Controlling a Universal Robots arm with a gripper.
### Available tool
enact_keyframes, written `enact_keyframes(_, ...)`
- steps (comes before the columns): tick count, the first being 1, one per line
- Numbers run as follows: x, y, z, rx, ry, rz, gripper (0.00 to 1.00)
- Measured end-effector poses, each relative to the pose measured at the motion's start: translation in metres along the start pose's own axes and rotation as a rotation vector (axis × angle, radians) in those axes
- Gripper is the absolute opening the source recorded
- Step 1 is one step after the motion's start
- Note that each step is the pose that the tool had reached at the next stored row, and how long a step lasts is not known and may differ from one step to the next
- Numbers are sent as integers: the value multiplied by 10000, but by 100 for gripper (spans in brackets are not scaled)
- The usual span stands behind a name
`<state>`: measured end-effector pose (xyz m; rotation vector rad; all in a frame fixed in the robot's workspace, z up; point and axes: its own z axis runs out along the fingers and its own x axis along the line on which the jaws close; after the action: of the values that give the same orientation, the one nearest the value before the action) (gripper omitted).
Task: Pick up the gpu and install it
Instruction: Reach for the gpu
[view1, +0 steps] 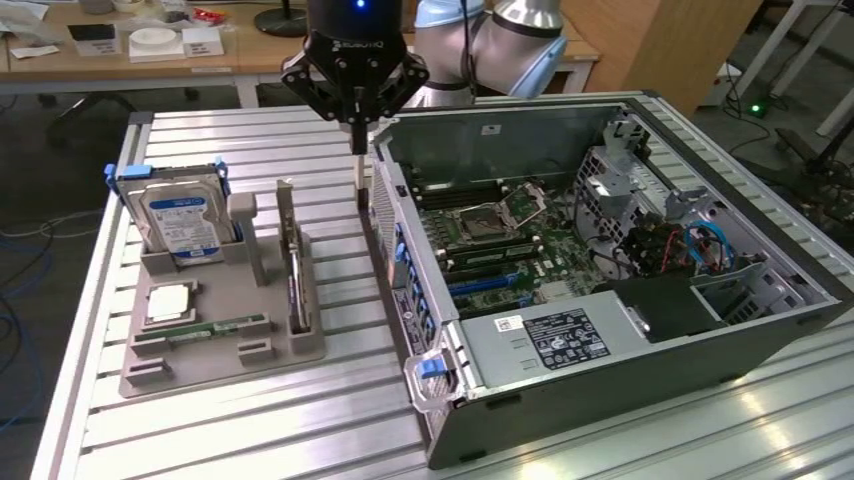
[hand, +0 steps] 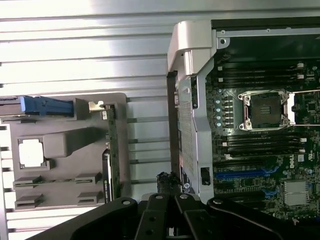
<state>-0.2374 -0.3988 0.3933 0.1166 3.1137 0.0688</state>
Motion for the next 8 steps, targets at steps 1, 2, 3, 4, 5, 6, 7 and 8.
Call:
enact_keyframes(1, 42, -3, -1, 0, 0, -1, 11)
enact_keyframes(2, 55, -4, -1, 0, -1, 0, 11)
enact_keyframes(3, 70, -5, -2, 0, -1, 0, 11)
enact_keyframes(4, 85, -6, -2, 0, 0, 0, 11)
enact_keyframes(5, 98, -7, -3, 0, 0, 0, 11)
enact_keyframes(6, 111, -9, -3, 0, 0, -1, 11)
enact_keyframes(7, 123, -9, -3, 0, 0, -1, 11)
enact_keyframes(8, 136, -10, -4, 0, 0, 0, 11)
